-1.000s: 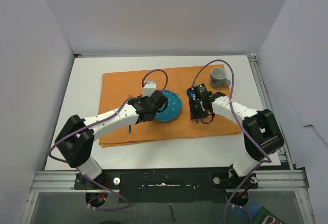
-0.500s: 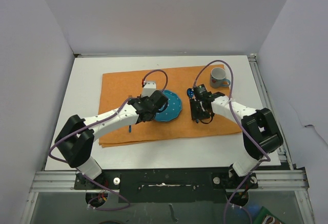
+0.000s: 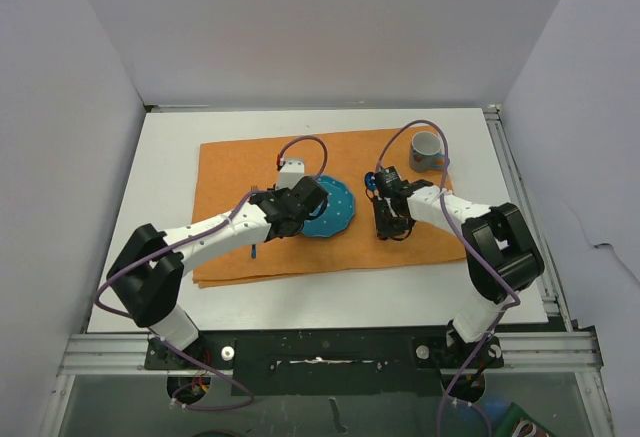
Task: Set the dinner table for one person
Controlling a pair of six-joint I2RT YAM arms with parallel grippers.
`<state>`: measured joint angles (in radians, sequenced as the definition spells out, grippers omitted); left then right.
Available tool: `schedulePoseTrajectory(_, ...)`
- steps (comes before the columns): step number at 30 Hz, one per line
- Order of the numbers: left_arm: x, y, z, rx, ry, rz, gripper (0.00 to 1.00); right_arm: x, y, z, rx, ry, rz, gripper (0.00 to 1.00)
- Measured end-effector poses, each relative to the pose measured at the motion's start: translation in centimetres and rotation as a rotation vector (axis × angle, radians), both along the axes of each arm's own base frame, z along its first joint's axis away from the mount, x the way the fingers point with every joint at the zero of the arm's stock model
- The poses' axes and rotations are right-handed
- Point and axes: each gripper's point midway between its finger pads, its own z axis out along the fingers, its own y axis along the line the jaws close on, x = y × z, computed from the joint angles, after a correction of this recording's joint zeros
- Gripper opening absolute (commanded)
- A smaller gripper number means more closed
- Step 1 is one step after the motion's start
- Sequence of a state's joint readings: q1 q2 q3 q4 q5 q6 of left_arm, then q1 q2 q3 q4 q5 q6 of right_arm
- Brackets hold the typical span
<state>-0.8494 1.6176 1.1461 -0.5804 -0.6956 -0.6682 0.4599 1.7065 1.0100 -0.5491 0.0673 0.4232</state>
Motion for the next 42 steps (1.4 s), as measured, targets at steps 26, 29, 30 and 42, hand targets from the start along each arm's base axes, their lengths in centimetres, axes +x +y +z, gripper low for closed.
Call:
schedulePoseTrajectory(26,-0.1,0.0,-0.7,0.012,0.016,-0.002,0.04,1.4,0.6,0.8,0.016,-0.036,-0.002,0.00)
schedulePoseTrajectory(29,-0.1,-0.1,-0.7,0.011,0.017,-0.003,0.04,1.6,0.7,0.7,0.014,-0.035,-0.005,0.00)
schedulePoseTrajectory(30,-0.1,-0.1,-0.7,0.010,0.018,-0.003,0.04,1.7,0.7,0.7,0.013,-0.037,-0.006,0.00)
schedulePoseTrajectory(42,-0.1,-0.1,-0.8,0.008,0.022,-0.006,0.04,1.9,0.6,0.7,0.009,-0.044,-0.053,0.00)
